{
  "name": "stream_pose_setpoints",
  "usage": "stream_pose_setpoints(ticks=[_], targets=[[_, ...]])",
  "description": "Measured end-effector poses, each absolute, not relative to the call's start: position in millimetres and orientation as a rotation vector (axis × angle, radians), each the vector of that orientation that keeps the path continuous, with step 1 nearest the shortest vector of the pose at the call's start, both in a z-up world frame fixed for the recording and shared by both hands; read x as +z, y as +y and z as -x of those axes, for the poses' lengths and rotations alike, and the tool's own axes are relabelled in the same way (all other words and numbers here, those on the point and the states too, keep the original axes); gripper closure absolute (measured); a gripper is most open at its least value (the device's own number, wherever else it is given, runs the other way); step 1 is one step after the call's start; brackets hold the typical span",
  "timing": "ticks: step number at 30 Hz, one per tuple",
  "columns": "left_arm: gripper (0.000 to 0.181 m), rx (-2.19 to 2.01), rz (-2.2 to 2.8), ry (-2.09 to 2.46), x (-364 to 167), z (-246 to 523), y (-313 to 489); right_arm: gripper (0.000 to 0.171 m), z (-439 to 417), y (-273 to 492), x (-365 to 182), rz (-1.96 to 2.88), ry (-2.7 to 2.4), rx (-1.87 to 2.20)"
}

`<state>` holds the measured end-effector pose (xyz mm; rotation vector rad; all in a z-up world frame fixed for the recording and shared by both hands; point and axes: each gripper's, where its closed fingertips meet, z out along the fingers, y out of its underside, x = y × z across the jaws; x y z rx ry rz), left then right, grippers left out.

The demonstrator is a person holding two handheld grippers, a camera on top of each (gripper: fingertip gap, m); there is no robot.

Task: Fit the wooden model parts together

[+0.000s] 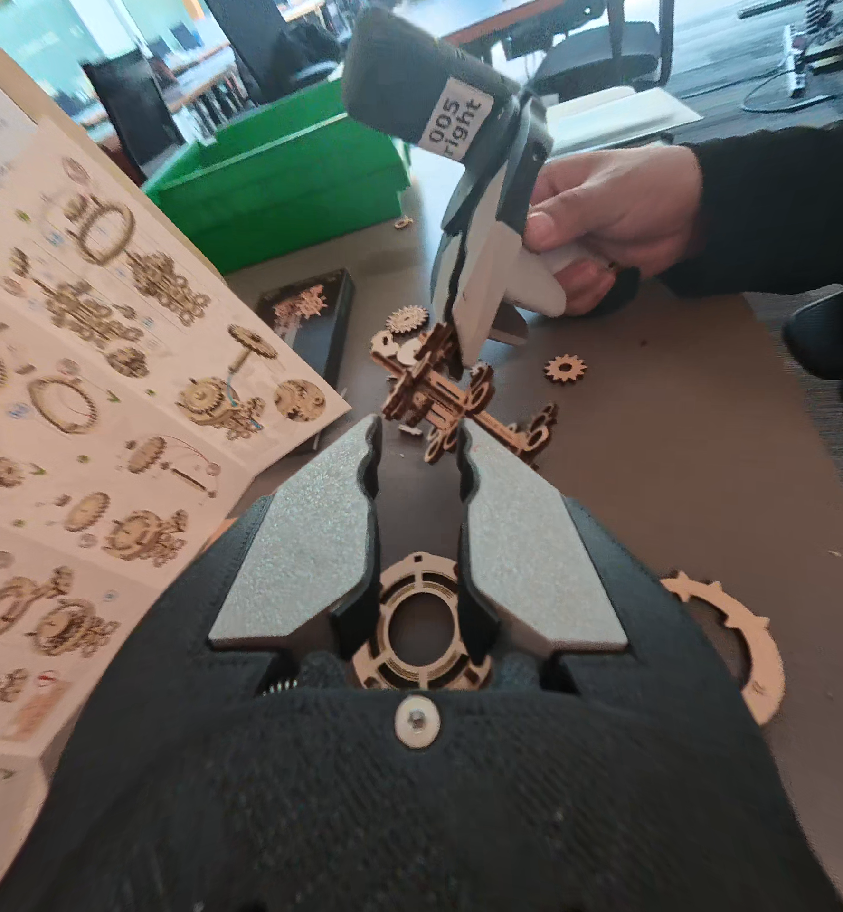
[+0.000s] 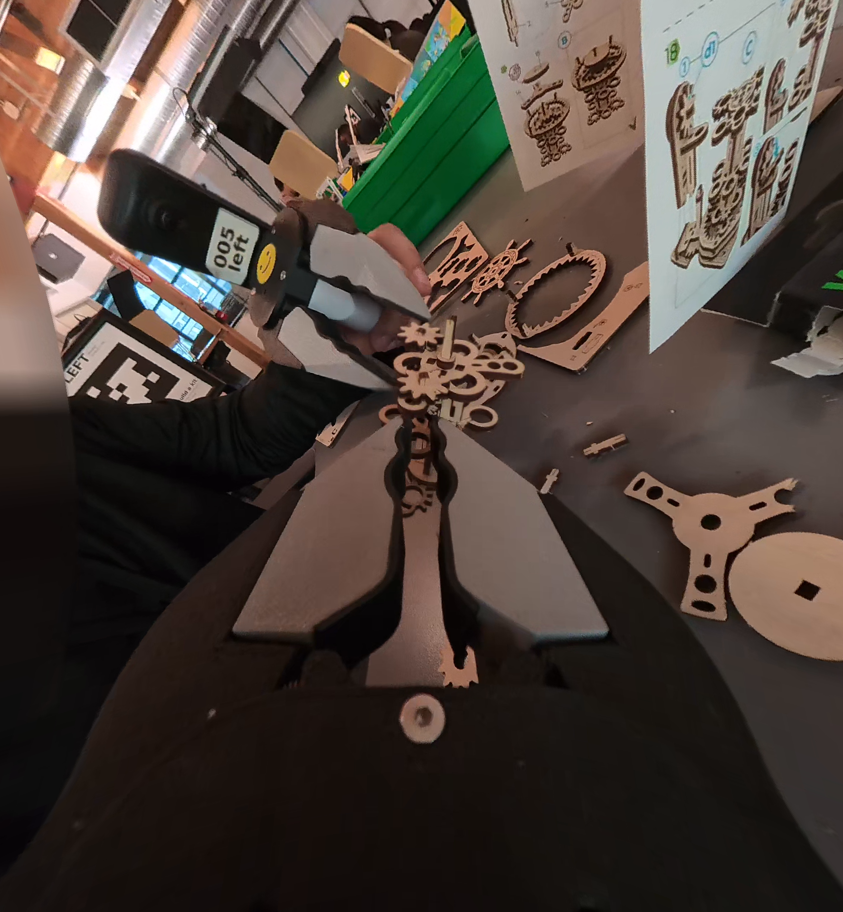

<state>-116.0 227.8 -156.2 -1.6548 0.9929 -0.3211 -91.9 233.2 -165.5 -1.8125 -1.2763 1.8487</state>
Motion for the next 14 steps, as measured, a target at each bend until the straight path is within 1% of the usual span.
stream_pose_setpoints(ticks=[7, 8, 10, 14], targets=[[0.157, -0.197, 1.623, 1.059, -158, 118, 228, 0.168, 92, 232, -167, 1.829, -1.282, 1.877], [0.157, -0.175, 1.619, 1.066, -158, 120, 229, 0.171, 92, 230, -167, 1.828, -1.294, 1.876], [0.158, -0.123, 1.616, 1.070, -157, 125, 231, 0.171, 92, 228, -168, 1.823, -1.322, 1.862], [0.161, -0.177, 1.646, 1.070, -161, 122, 229, 0.171, 93, 227, -169, 1.822, -1.336, 1.848]])
